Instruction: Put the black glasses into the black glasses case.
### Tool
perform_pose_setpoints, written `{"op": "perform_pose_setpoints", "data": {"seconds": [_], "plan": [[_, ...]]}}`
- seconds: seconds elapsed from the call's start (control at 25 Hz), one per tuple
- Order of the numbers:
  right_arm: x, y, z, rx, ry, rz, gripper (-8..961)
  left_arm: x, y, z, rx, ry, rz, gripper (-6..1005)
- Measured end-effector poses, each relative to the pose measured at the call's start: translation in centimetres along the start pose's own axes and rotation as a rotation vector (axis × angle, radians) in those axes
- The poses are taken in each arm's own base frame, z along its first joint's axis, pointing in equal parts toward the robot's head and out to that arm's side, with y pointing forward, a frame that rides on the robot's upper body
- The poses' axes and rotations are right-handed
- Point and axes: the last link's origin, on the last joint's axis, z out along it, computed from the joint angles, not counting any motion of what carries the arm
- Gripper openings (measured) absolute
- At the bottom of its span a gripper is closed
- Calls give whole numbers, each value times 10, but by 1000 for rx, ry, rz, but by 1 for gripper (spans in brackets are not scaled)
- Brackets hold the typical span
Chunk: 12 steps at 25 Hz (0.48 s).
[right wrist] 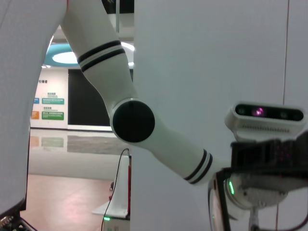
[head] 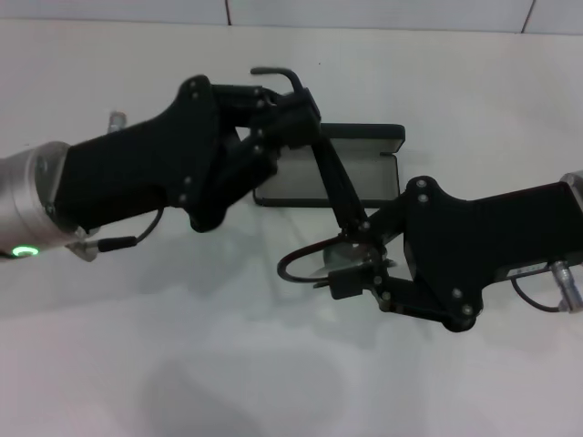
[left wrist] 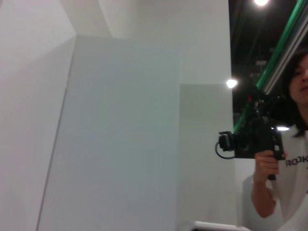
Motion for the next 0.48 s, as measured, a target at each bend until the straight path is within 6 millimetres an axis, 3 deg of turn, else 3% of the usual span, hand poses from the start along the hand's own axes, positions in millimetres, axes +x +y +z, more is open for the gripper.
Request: {"op": "perform_pose_setpoints", "data": {"seconds": [0.48], "plan": [[-1,2,-1,2,-18,-1,112,-11,7,7,-70,-69,-30,70]]}}
